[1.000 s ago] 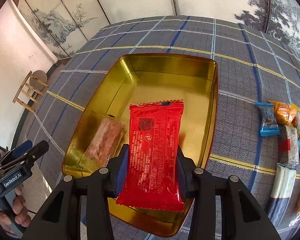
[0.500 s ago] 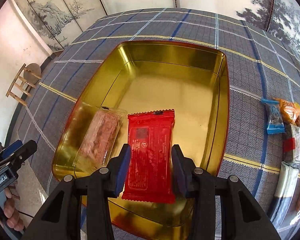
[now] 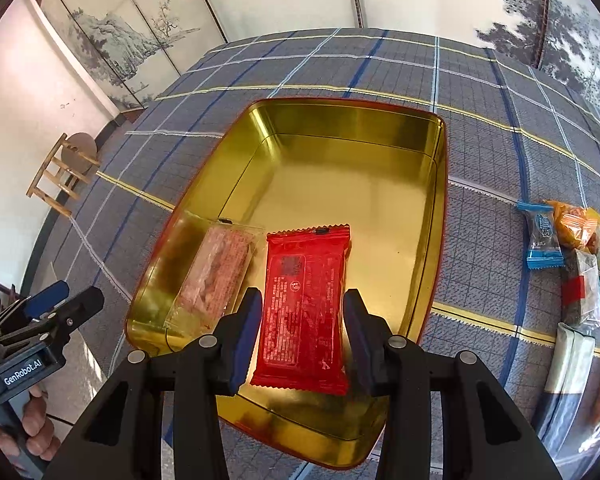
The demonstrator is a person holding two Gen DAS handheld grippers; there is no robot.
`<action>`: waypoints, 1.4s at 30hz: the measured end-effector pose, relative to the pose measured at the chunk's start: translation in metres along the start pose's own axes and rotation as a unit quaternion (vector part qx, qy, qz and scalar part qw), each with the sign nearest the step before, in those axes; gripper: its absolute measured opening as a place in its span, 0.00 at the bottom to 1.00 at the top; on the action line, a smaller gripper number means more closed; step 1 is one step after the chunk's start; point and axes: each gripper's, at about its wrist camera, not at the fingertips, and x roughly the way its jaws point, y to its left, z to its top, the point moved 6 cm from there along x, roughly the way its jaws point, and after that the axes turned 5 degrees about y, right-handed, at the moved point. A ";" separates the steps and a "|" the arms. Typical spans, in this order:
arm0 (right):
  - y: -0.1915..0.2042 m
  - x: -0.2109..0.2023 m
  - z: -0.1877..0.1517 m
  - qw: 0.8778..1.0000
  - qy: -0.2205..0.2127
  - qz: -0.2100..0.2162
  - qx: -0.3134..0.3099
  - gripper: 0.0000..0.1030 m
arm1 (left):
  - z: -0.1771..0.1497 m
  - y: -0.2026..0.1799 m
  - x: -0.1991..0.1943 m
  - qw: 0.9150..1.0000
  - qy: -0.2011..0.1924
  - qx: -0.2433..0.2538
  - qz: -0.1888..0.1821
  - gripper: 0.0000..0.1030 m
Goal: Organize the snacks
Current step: 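Carry the red packet into the gold tin beside the pastry bag, release, then grasp the second clear orange pastry bag with the right tool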
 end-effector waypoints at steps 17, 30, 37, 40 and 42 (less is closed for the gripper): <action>-0.152 -0.101 -0.045 0.989 -0.069 -0.095 0.087 0.43 | -0.005 -0.098 -0.026 0.995 -0.017 0.084 -0.043 0.78; -0.286 -0.107 -0.120 0.968 -0.010 -0.172 0.184 0.44 | -0.027 -0.209 -0.026 0.980 0.000 0.183 -0.082 0.79; -0.280 -0.089 -0.119 0.972 -0.006 -0.163 0.167 0.46 | -0.050 -0.264 -0.023 0.967 0.011 0.240 -0.090 0.79; -0.277 -0.083 -0.121 0.972 -0.008 -0.177 0.155 0.46 | -0.059 -0.283 -0.020 0.961 0.017 0.259 -0.095 0.79; -0.276 -0.083 -0.121 0.972 -0.013 -0.184 0.146 0.46 | -0.064 -0.296 -0.016 0.958 0.023 0.267 -0.098 0.79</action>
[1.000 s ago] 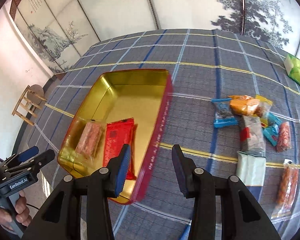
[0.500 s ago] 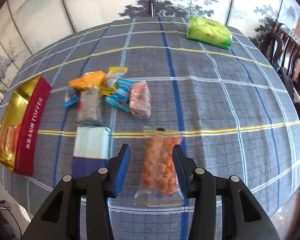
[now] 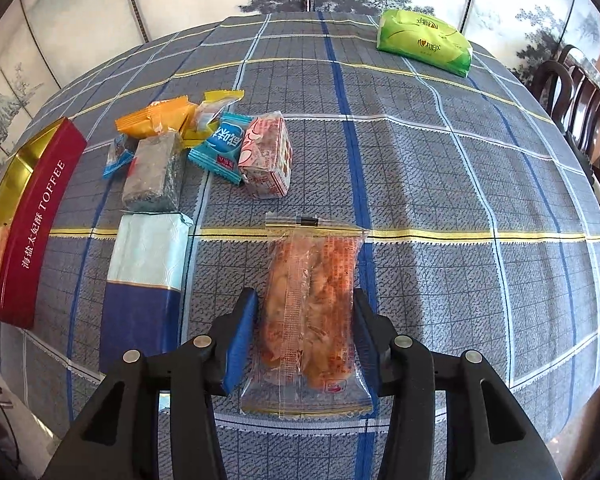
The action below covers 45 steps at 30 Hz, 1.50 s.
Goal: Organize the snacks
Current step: 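Grasp the second clear orange pastry bag with the right tool, then grasp the blue-and-white packet with the left tool while the right tool holds the pastry bag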
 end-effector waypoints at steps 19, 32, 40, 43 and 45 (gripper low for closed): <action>-0.095 0.023 0.058 0.994 -0.095 -0.036 0.038 0.40 | 0.013 -0.068 0.053 0.998 0.043 0.008 -0.041 0.78; -0.101 0.026 0.062 0.992 -0.114 -0.029 0.040 0.41 | 0.029 -0.088 0.085 0.998 0.062 -0.004 -0.012 0.77; -0.101 0.026 0.062 0.992 -0.114 -0.031 0.040 0.41 | 0.024 -0.088 0.090 0.998 0.056 0.010 0.007 0.61; -0.101 0.027 0.063 0.992 -0.114 -0.030 0.040 0.41 | 0.019 -0.086 0.087 0.998 0.052 0.023 0.007 0.51; -0.101 0.027 0.062 0.992 -0.114 -0.031 0.040 0.41 | 0.016 -0.085 0.085 0.998 0.048 0.032 0.006 0.50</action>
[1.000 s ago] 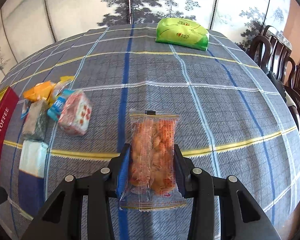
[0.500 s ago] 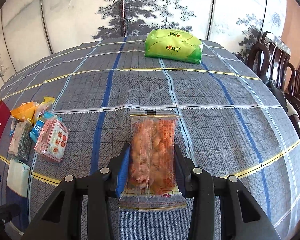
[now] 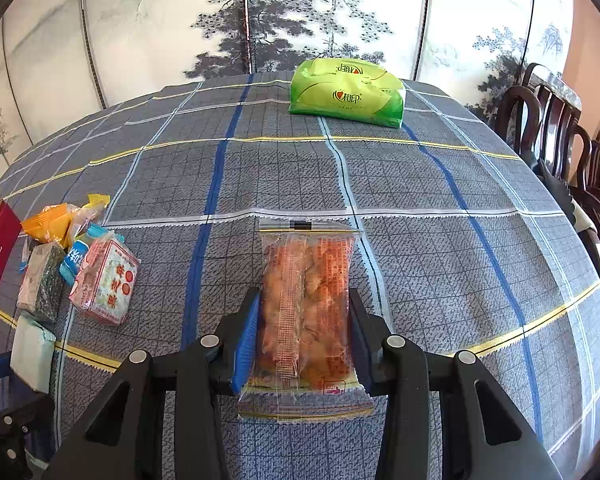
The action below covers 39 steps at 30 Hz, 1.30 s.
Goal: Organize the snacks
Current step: 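Grasp the blue-and-white packet with the left tool while the right tool holds the pastry bag, then carry the blue-and-white packet into the gold tin and open the left tool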
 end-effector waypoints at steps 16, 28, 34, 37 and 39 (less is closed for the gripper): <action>0.000 0.001 0.001 1.000 0.000 -0.001 0.000 0.41 | -0.017 0.008 -0.009 0.999 0.000 0.038 0.003 0.45; 0.001 0.000 0.000 1.000 0.000 -0.003 0.002 0.41 | -0.019 0.029 -0.052 0.999 -0.034 0.028 -0.018 0.45; 0.000 0.000 0.000 1.000 0.000 -0.004 0.003 0.41 | -0.010 0.064 -0.073 0.998 -0.053 -0.005 -0.013 0.45; -0.001 0.001 0.001 1.000 0.000 -0.004 0.003 0.41 | -0.006 0.094 -0.083 0.997 -0.068 -0.026 0.010 0.45; 0.000 0.000 0.000 1.000 0.000 -0.005 0.002 0.41 | -0.005 0.115 -0.088 0.996 -0.073 -0.042 0.024 0.45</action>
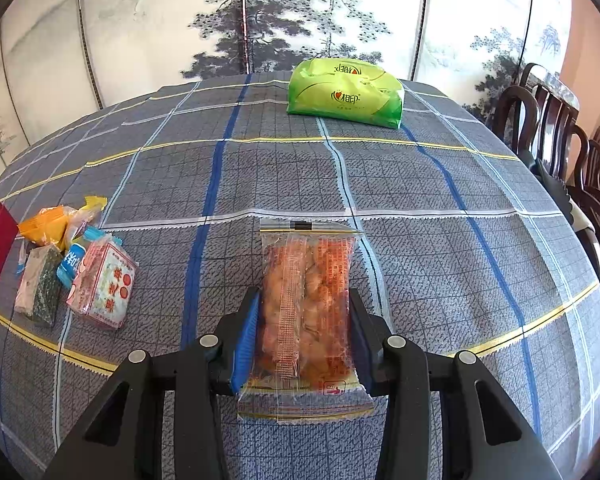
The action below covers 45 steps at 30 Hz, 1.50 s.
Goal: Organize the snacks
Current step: 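Carry the blue-and-white packet into the gold tin and open the left tool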
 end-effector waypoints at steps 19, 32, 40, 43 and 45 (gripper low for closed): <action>0.000 0.000 0.000 1.000 0.000 0.000 0.000 0.41 | -0.025 0.148 0.034 0.990 0.042 -0.097 0.092 0.45; 0.000 0.000 0.000 1.000 0.000 -0.001 0.000 0.42 | -0.047 0.162 0.048 0.987 0.067 -0.066 0.129 0.45; 0.001 -0.001 0.000 1.000 0.000 -0.002 0.000 0.42 | -0.050 0.161 0.050 0.988 0.067 -0.049 0.132 0.47; 0.000 0.000 0.000 1.000 0.000 -0.002 0.001 0.42 | -0.051 0.162 0.051 0.987 0.072 -0.051 0.131 0.49; 0.000 0.000 0.000 1.000 0.000 -0.002 0.000 0.42 | -0.052 0.162 0.052 0.988 0.075 -0.057 0.126 0.49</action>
